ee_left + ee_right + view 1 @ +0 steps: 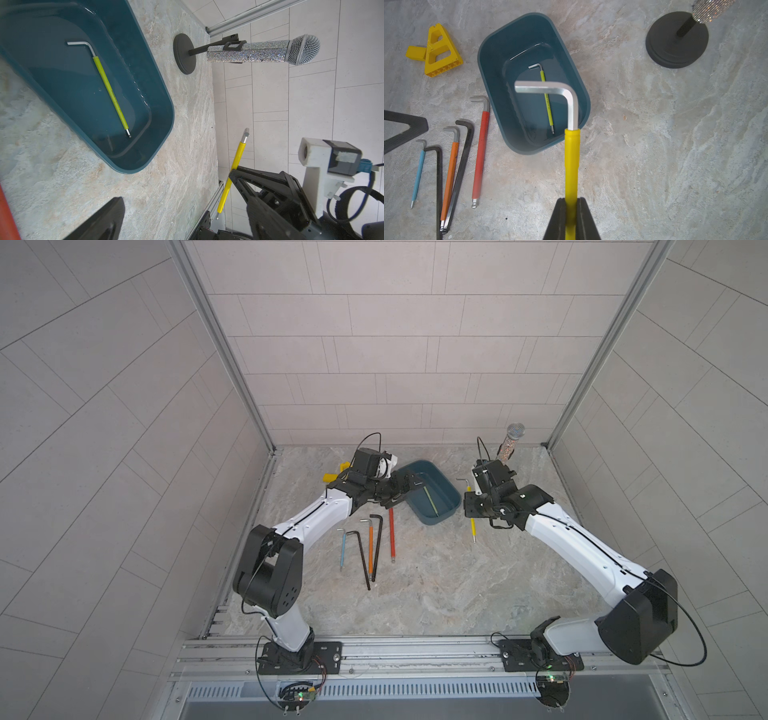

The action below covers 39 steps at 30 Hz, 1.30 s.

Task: Put the hex key on the desktop into the storage box
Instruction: Place the Allen key in the storage box.

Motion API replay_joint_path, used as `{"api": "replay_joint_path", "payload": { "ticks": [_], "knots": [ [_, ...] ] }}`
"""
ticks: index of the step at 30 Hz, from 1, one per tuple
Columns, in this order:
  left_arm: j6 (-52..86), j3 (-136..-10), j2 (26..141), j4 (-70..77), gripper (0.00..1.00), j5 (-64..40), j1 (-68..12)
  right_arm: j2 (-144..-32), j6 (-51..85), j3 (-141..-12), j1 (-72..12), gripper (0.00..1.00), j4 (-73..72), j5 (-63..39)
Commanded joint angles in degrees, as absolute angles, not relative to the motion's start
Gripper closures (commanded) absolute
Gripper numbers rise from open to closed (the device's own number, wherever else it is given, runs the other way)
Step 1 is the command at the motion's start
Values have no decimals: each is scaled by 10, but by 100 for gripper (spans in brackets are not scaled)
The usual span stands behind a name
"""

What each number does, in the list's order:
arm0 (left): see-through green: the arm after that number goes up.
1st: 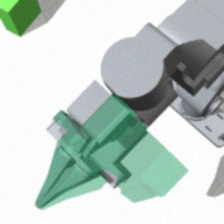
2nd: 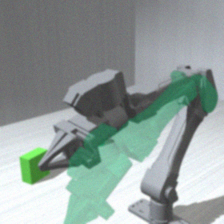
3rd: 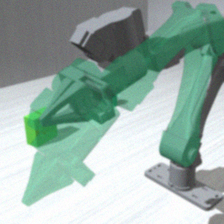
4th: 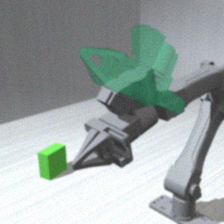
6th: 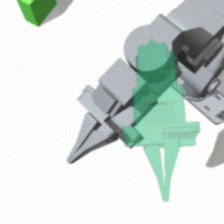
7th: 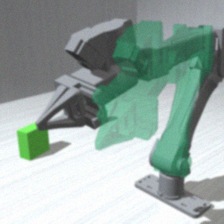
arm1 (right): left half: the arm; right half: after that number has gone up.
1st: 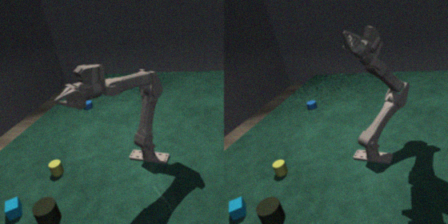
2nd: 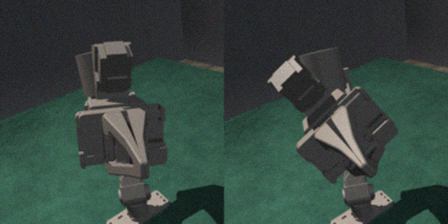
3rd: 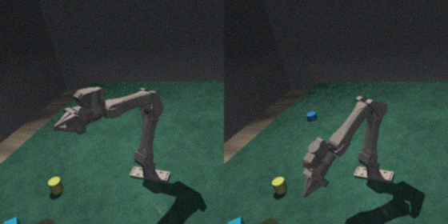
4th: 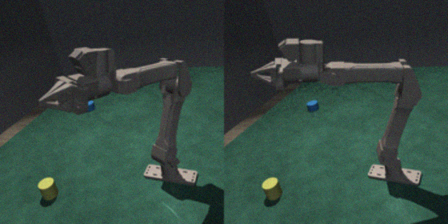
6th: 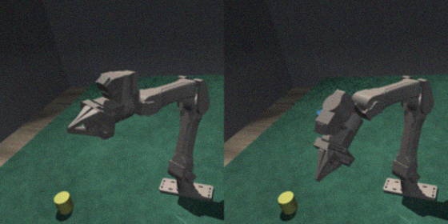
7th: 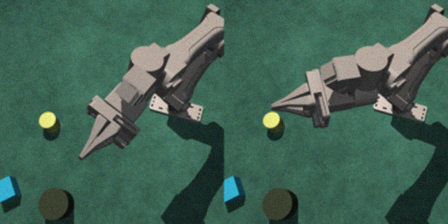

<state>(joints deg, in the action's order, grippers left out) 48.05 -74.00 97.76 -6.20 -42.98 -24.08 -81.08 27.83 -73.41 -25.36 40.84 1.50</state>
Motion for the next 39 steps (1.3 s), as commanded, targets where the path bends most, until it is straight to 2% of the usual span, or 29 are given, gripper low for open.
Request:
{"api": "replay_joint_path", "payload": {
  "ticks": [1, 14, 29, 39],
  "knots": [
    [493, -741, 993, -31, 1, -429, -223, -841, 254, -778, -250, 100, 408, 16],
    [506, -704, 982, -9, 1, -439, -170, -991, 205, -912, -245, 100, 404, -1],
    [508, -690, 976, -7, 1, -439, -148, -1209, 164, -1100, -241, 100, 405, -32],
    [516, -687, 978, 0, 1, -440, -135, -1307, 159, -1167, -241, 100, 393, -39]
  ]
}}
